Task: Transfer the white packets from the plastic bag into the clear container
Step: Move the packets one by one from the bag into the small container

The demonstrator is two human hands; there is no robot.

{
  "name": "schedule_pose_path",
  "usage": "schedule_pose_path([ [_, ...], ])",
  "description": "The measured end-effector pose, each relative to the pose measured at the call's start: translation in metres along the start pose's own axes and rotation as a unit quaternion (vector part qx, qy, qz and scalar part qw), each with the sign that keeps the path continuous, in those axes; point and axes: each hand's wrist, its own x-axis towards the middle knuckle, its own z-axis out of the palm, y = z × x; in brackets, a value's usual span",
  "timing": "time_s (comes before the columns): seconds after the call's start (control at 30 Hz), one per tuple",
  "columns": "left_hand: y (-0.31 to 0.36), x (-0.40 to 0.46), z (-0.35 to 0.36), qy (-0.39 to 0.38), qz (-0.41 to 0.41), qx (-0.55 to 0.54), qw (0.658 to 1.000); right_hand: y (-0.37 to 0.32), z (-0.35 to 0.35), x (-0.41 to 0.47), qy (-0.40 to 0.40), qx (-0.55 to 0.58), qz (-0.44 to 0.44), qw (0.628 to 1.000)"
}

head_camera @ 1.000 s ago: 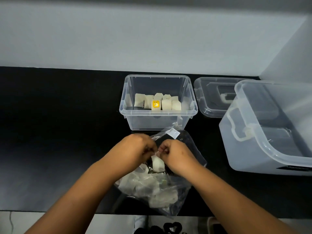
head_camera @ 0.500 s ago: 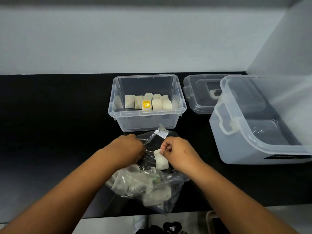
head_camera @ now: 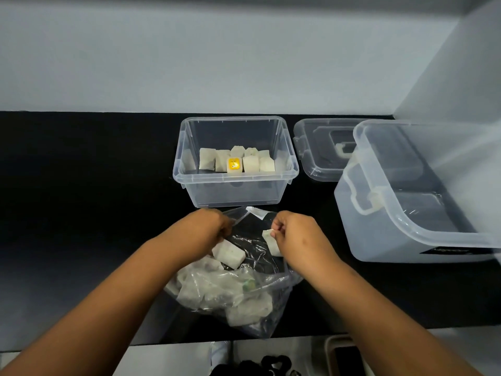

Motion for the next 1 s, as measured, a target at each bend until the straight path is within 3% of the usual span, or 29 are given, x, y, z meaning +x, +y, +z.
schedule_pose_path([
  [0.3, -0.006, -0.007, 0.015, -0.003, -0.006, 0.052, 0.999, -0.004, 0.0, -0.001, 0.002, 0.011, 0.002, 1.0],
  [0.53, -0.002, -0.013, -0.001, -0.014, -0.004, -0.088, 0.996, -0.01, -0.011, 0.0, -0.001, 0.024, -0.025, 0.999],
  [0.8, 0.011, -0.015, -0.074, 0.054, 0.062, -0.104, 0.991, -0.039, -0.046, 0.017, -0.012, 0.081, -0.086, 0.993],
  [1.0, 0.004, -0.01, -0.146, 0.146, 0.055, -0.111, 0.981, -0.08, -0.082, 0.049, 0.025, 0.101, -0.158, 0.982],
])
